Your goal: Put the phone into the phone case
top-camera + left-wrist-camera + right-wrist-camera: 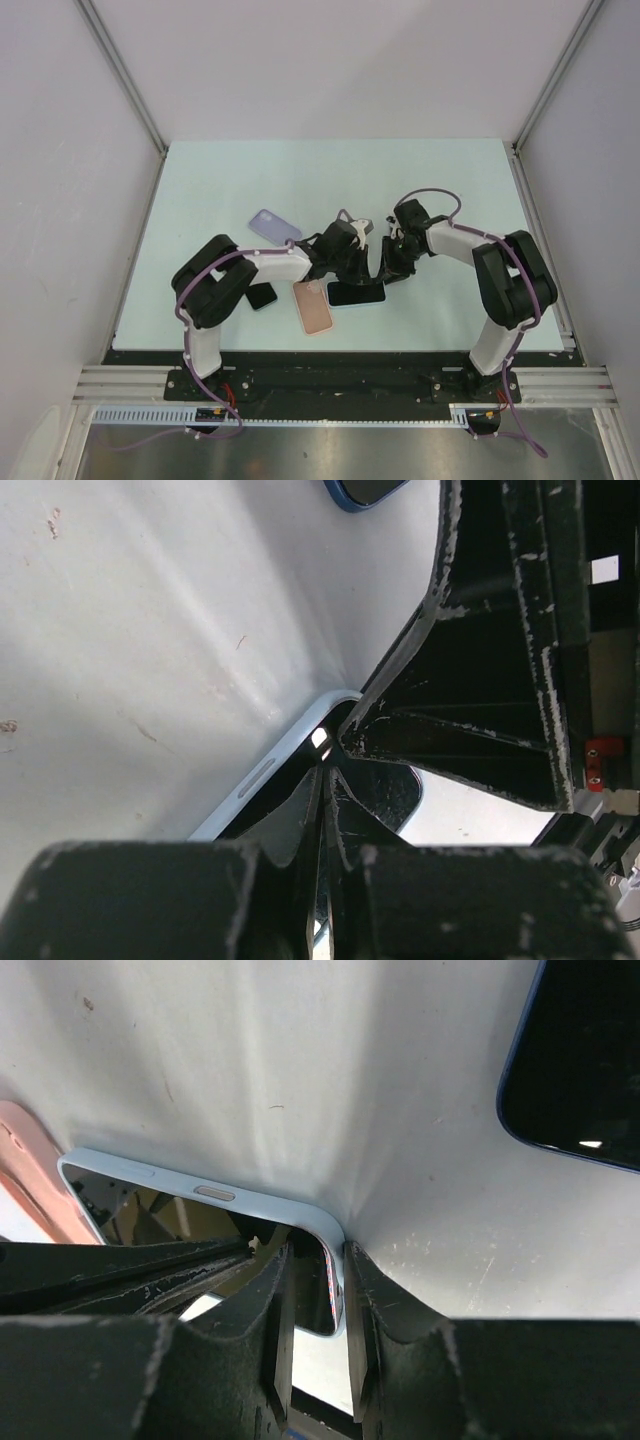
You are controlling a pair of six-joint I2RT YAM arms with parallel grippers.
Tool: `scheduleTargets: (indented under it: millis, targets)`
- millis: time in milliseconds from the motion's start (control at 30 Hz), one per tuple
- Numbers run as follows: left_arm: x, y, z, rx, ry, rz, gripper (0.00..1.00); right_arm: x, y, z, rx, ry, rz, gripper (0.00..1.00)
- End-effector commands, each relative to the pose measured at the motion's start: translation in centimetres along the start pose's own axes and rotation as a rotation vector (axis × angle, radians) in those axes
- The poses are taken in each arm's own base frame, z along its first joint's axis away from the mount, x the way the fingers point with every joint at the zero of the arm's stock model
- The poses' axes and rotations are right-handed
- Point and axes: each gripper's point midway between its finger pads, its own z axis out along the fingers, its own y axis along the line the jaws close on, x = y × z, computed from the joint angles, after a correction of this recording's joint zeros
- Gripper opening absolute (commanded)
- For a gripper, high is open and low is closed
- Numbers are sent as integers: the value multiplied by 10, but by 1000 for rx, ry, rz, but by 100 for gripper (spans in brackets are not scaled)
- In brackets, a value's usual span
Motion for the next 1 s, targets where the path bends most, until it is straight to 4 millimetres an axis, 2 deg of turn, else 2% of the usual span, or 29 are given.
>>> scheduleTargets:
  millis: [0,233,533,733,800,867,900,967]
  targets:
    - [77,70,2,-254,236,-19,8,35,-63,59,305,68,-70,13]
    - [88,73,7,-278,272,-3,7,37,-69,60,397,72,-102,9]
    - [92,72,7,-302,286,30,6,35,-79,57,539,76,-157,3]
    - [80,64,1,-299,245,49,6,39,-73,57,541,89,-182,0]
    - [71,61,-6,-308,208,53,6,38,-69,55,529,84,-186,0]
    - [60,61,-12,-328,167,53,6,31,-61,49,507,51,-190,0]
    - [50,55,-19,-320,131,54,6,27,-57,46,494,37,-193,0]
    - [44,52,-26,-315,107,55,6,19,-47,37,471,-7,-195,0]
